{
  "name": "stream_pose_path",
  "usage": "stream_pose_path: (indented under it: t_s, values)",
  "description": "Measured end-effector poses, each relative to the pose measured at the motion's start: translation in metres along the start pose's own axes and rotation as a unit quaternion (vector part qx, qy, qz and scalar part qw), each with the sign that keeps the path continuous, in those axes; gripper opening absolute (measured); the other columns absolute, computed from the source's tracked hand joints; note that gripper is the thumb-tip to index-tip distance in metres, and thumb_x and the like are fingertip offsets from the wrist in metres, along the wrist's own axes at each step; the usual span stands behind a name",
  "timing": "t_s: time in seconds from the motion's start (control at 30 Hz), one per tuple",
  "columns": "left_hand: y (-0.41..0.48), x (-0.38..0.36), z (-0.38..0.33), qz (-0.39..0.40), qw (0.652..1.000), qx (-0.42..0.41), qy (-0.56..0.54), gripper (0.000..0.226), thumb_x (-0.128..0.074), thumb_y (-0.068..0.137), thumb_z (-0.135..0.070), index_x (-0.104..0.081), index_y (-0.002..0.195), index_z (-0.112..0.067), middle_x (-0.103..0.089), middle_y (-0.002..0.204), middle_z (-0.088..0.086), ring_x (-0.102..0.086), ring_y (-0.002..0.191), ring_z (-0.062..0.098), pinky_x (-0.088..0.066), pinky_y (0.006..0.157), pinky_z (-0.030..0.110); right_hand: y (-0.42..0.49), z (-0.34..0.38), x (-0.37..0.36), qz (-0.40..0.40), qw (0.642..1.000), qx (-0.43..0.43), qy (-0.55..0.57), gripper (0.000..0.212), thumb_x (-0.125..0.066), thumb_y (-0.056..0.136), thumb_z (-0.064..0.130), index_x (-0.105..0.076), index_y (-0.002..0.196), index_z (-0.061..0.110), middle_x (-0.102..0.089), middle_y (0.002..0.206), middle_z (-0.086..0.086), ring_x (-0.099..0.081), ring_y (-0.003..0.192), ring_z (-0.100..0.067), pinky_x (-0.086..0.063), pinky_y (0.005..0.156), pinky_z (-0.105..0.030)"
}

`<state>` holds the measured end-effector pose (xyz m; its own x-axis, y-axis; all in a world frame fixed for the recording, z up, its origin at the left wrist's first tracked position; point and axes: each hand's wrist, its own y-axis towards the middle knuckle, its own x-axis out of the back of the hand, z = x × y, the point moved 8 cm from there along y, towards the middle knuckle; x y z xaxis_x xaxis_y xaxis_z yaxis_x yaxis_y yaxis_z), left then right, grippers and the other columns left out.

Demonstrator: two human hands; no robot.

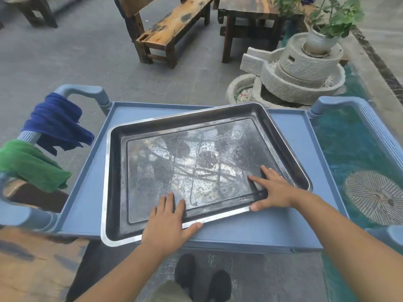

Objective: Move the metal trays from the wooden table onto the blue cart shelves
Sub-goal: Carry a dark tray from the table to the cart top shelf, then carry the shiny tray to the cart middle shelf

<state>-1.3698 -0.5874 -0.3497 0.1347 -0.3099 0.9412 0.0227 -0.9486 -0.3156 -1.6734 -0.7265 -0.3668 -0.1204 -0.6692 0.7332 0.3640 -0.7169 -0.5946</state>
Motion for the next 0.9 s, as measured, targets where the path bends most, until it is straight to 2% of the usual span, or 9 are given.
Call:
stream_pose_path:
  t_s: [0.13,0.23,0.33,0.4,0.5,0.63,0.77,0.9]
  values:
    - [-0.001,0.002,0.000,0.001,1.000,-0.004,-0.011,0.103,-0.004,0.073,-0.092,-0.023,0.151,-0.028,-0.011,0.163,0.011,-0.006,0.150,0.031,-0.017,0.119,0.052,-0.002,0.004,0.003,0.003,1.000,-0.004,-0.001,0.132,-0.061,0.036,0.095,-0.009,0.149,0.052,0.020,0.162,0.003,0.020,0.148,-0.019,-0.003,0.121,-0.049]
    - [0.002,0.011,0.004,-0.006,0.997,-0.014,-0.073,0.095,-0.014,0.070,-0.094,-0.035,0.140,-0.034,-0.025,0.154,0.006,-0.018,0.144,0.028,-0.024,0.114,0.050,-0.014,0.011,0.005,-0.022,1.000,-0.022,-0.003,0.130,-0.058,0.040,0.095,-0.014,0.151,0.045,0.008,0.164,0.000,0.009,0.151,-0.022,-0.007,0.120,-0.047]
    - [0.019,0.022,-0.001,0.009,0.981,-0.044,-0.190,0.087,-0.029,0.071,-0.091,-0.039,0.137,-0.035,-0.036,0.142,-0.004,-0.029,0.136,0.021,-0.029,0.112,0.047,-0.041,0.016,0.003,-0.110,0.991,-0.068,0.022,0.120,-0.059,0.053,0.089,-0.020,0.153,0.036,-0.002,0.164,-0.004,0.001,0.151,-0.026,-0.008,0.120,-0.047]
    - [0.035,0.031,-0.021,0.030,0.973,-0.110,-0.203,0.079,-0.041,0.078,-0.080,-0.041,0.139,-0.030,-0.038,0.141,-0.004,-0.032,0.134,0.020,-0.031,0.111,0.045,-0.067,0.022,0.000,-0.201,0.973,-0.104,0.044,0.106,-0.063,0.067,0.077,-0.026,0.153,0.028,-0.008,0.163,-0.007,-0.005,0.150,-0.026,-0.013,0.121,-0.044]
    - [0.057,0.047,-0.067,0.029,0.957,-0.214,-0.194,0.065,-0.052,0.086,-0.061,-0.044,0.139,-0.024,-0.041,0.139,-0.002,-0.038,0.129,0.020,-0.036,0.110,0.042,-0.113,0.023,-0.024,-0.292,0.929,-0.182,0.135,0.083,-0.066,0.081,0.058,-0.033,0.150,0.024,-0.020,0.160,-0.007,-0.018,0.148,-0.024,-0.024,0.118,-0.041]
    - [0.057,0.060,-0.151,0.025,0.916,-0.377,-0.137,0.052,-0.059,0.089,-0.043,-0.050,0.133,-0.016,-0.047,0.132,0.003,-0.041,0.125,0.024,-0.037,0.106,0.039,-0.186,0.014,-0.075,-0.329,0.870,-0.287,0.229,0.069,-0.065,0.087,0.046,-0.040,0.146,0.019,-0.032,0.153,-0.005,-0.029,0.143,-0.018,-0.029,0.115,-0.035]
    - [0.005,0.045,-0.239,0.047,0.837,-0.541,-0.065,0.045,-0.062,0.088,-0.037,-0.057,0.125,-0.013,-0.052,0.125,0.007,-0.047,0.120,0.028,-0.038,0.103,0.039,-0.283,0.002,-0.134,-0.341,0.804,-0.408,0.265,0.062,-0.061,0.089,0.049,-0.047,0.141,0.016,-0.049,0.141,-0.003,-0.045,0.132,-0.018,-0.035,0.106,-0.030]
    - [-0.076,0.008,-0.311,0.102,0.757,-0.645,0.017,0.042,-0.057,0.090,-0.039,-0.055,0.125,-0.017,-0.057,0.120,0.007,-0.050,0.118,0.027,-0.041,0.099,0.037,-0.388,0.007,-0.214,-0.369,0.698,-0.512,0.338,0.057,-0.063,0.088,0.049,-0.054,0.132,0.015,-0.058,0.134,-0.007,-0.055,0.123,-0.021,-0.043,0.103,-0.036]
